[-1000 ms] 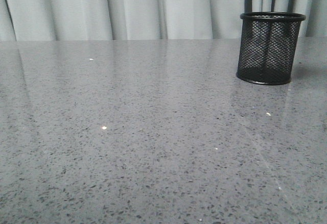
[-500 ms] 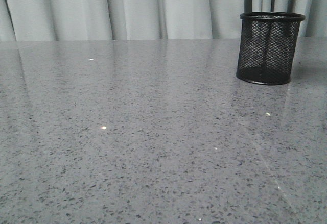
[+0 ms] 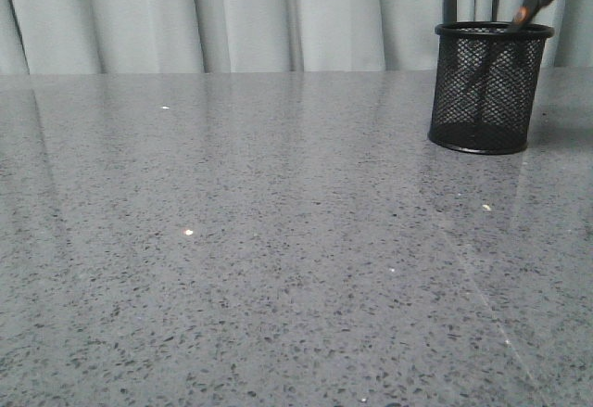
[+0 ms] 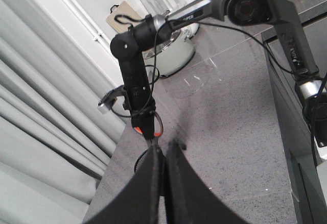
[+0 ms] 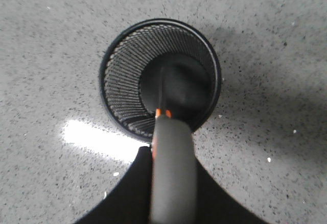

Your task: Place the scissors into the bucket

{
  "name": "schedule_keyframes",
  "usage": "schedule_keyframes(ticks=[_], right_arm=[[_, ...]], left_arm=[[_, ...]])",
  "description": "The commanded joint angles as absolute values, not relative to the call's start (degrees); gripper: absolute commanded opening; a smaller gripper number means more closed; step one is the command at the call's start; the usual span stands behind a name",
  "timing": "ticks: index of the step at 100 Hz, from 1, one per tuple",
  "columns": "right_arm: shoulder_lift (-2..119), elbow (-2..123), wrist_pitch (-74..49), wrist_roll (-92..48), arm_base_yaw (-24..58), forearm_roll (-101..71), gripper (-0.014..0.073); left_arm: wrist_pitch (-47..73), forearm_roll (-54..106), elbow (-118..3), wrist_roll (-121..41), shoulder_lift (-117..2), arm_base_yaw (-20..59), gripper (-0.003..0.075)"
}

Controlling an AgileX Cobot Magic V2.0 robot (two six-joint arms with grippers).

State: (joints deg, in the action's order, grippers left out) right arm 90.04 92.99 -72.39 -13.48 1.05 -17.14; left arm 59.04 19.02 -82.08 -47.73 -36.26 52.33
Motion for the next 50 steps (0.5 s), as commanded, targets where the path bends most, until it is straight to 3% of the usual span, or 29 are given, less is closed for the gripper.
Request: schedule_keyframes(ticks=[1, 50], right_arm=[[90.0, 95.6, -74.2, -13.6, 1.2, -18.0, -0.0064], [95.6, 99.0, -74.2, -13.6, 1.2, -20.0, -0.0048]], left_arm=[[55.1, 20.1, -83.5, -47.0, -36.8, 52.8, -0.0020], [56.5, 20.1, -82.6, -47.0, -36.8, 52.8, -0.0020]])
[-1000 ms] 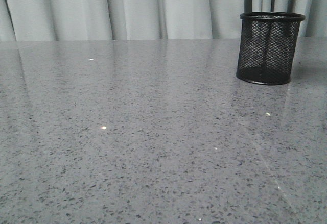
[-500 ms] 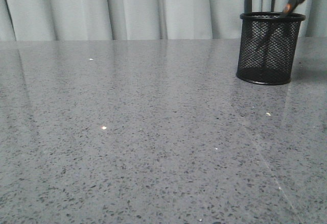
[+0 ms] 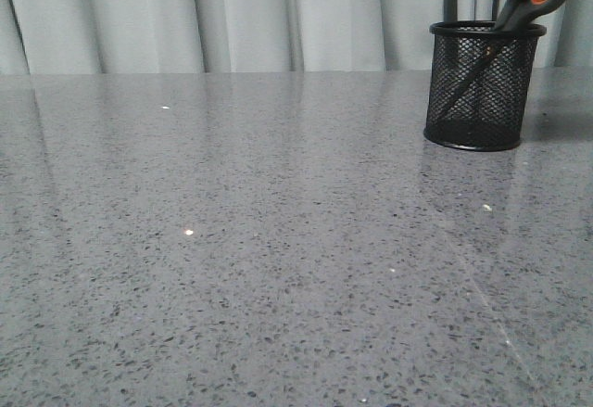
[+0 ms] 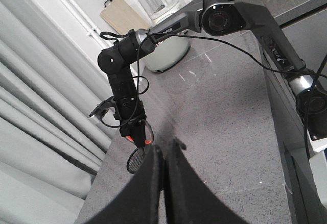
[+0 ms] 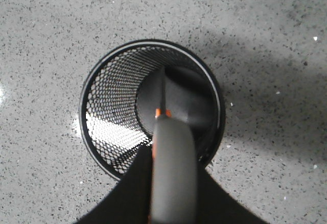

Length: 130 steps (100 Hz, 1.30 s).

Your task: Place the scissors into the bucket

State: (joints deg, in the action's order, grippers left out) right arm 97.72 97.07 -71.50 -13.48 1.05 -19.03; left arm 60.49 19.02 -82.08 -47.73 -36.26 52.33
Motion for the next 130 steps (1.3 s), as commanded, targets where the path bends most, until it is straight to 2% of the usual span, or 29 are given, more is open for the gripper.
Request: schedule_keyframes(ticks=[1, 11, 31, 43, 69, 74, 81, 85, 91, 97, 115, 130], right_arm=[[95.6, 99.0, -74.2, -13.6, 1.2, -20.0, -0.0045], [95.6, 99.0, -74.2, -13.6, 1.2, -20.0, 0.0041], [95.6, 99.2, -74.2, -13.6, 1.2, -20.0, 0.0302], [95.6, 100.6, -74.2, -13.6, 1.2, -20.0, 0.0363], [95.2, 108.1, -74.2, -13.6, 1.2, -20.0, 0.0362], [94.3, 108.9, -74.2, -13.6, 1.2, -20.0, 0.0337], [92.0, 108.9, -74.2, -13.6, 1.2, -20.0, 0.0218], [89.9, 108.9, -74.2, -13.6, 1.2, -19.6, 0.0112], [86.9, 108.8, -74.2, -13.8, 1.2, -18.5, 0.0002], [83.3, 108.1, -74.2, -13.9, 1.2, -18.0, -0.0075], [67.3, 96.8, -68.2, -16.2, 2.4, -18.0, -0.0045], [49.9, 77.4, -59.3, -17.4, 5.0, -18.1, -0.0045]], left_arm=[[56.5, 20.1, -82.6, -47.0, -36.8, 52.8, -0.0020], [56.5, 20.1, -81.2, -47.0, -36.8, 52.8, -0.0020], [56.4, 20.2, -79.3, -47.0, -36.8, 52.8, -0.0020], [56.2, 20.2, -79.3, -47.0, -36.8, 52.8, -0.0020], [55.7, 19.9, -79.3, -46.5, -36.8, 52.8, -0.0020], [54.2, 18.3, -79.3, -42.3, -36.7, 52.8, -0.0020], [52.8, 13.8, -79.1, -34.7, -36.4, 52.8, -0.0020], [53.0, 10.0, -78.6, -31.4, -35.8, 52.8, -0.0020], [53.7, 5.0, -77.2, -27.5, -34.4, 52.8, -0.0020], [55.3, -0.5, -74.9, -23.5, -32.3, 52.8, -0.0020], [54.4, -10.3, -62.2, -13.2, -19.5, 52.8, -0.0020], [45.0, -12.8, -50.5, -9.5, -7.5, 52.8, -0.0020]])
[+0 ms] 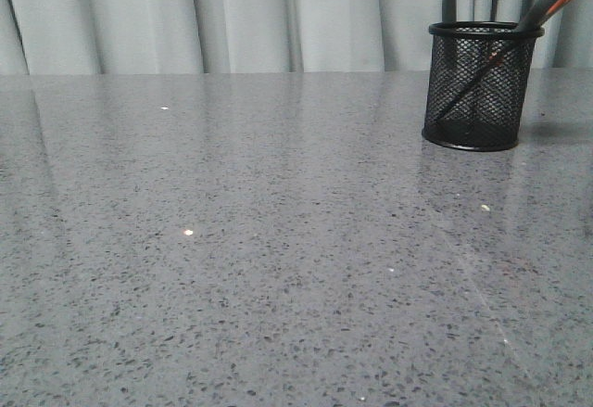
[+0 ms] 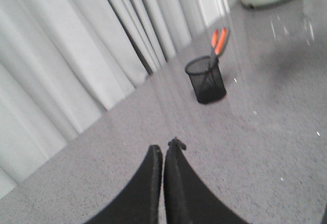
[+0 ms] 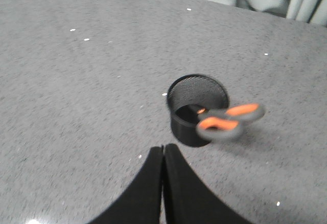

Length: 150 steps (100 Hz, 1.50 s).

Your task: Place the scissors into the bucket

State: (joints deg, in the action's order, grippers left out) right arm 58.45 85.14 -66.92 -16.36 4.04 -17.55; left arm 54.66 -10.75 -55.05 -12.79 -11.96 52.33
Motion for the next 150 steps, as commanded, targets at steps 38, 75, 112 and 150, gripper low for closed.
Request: schedule_keyframes(ticks=[38, 75, 112, 150], right_arm=[[0.9, 35.7, -39.0, -17.3, 5.2, -16.0, -0.0046], [0.4, 33.5, -36.9, -17.3, 5.1, -17.7, -0.0046], [0.4, 33.5, -37.0, -17.3, 5.1, -17.7, -0.0046], [0.4, 33.5, -37.2, -17.3, 5.1, -17.7, -0.0046]], left_arm=[[30.4, -19.6, -31.7, 0.0, -0.6, 52.8, -0.0020], [22.8, -21.3, -29.2, 0.0, -0.8, 52.8, -0.0020], [22.8, -21.3, -29.2, 0.0, -0.8, 52.8, -0.0020], [19.7, -17.2, -26.6, 0.0, -1.2, 42.6, -0.0020]])
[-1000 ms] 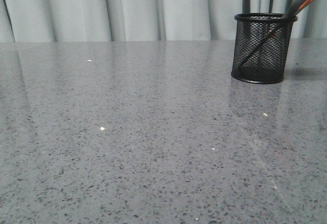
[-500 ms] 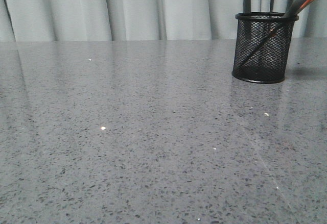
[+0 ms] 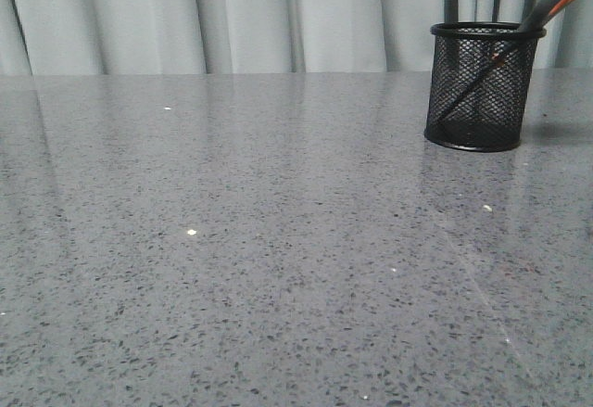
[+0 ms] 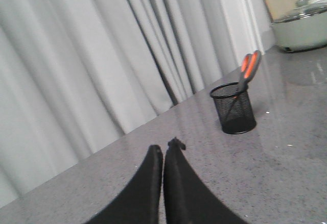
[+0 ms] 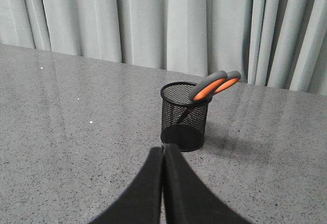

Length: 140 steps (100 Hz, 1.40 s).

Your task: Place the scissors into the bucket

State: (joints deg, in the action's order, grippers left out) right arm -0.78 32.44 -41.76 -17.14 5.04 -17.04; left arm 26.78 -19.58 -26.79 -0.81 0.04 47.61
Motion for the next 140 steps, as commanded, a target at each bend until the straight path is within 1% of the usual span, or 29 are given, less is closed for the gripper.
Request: schedule_keyframes(ticks=[1, 15, 23, 24, 34, 41, 46, 54, 69, 96, 140], right_arm=[[0.4, 33.5, -37.2, -17.3, 5.1, -17.7, -0.0046], [0.4, 33.5, -37.2, -17.3, 5.1, -17.7, -0.0046], [0.4, 33.5, -37.2, -17.3, 5.1, -17.7, -0.0046], [0.4, 33.5, -37.2, -17.3, 5.1, -17.7, -0.0046], [0.4, 33.5, -37.2, -17.3, 5.1, -17.7, -0.0046], [0.4, 33.5, -37.2, -17.3, 5.1, -17.7, -0.0046], [0.4, 33.5, -37.2, -17.3, 5.1, -17.7, -0.0046], [0.4, 33.5, -37.2, -17.3, 5.1, -17.7, -0.0046], [0.4, 33.5, -37.2, -17.3, 5.1, -17.7, -0.0046], [0.4, 33.5, -37.2, -17.3, 5.1, -17.7, -0.0046], [0.4, 33.5, -37.2, -17.3, 5.1, -17.7, -0.0046]], left_arm=[[18.9, -16.8, -26.3, 0.0, -1.2, 42.0, -0.0020], [9.6, -8.9, -18.2, -2.2, -1.2, 26.9, -0.0020], [5.4, -3.4, -12.5, -2.2, -1.2, 16.1, -0.0020], [5.4, -2.9, -12.1, -2.2, -1.2, 16.1, -0.0020], [5.4, 1.8, -8.8, -2.1, -1.2, 4.9, -0.0020], [5.7, 1.9, -7.7, -2.1, -1.2, -0.3, -0.0020], [6.0, 1.5, -6.8, -2.1, -1.1, -2.5, -0.0020], [8.4, 1.3, -4.6, -2.1, -0.7, -3.6, -0.0020], [19.4, 0.9, -2.7, -2.1, 0.8, -3.6, -0.0019], [16.5, 0.3, 2.4, -2.1, 1.7, -3.6, -0.0020], [15.4, 0.6, 2.2, -2.1, 1.7, -3.6, -0.0020]])
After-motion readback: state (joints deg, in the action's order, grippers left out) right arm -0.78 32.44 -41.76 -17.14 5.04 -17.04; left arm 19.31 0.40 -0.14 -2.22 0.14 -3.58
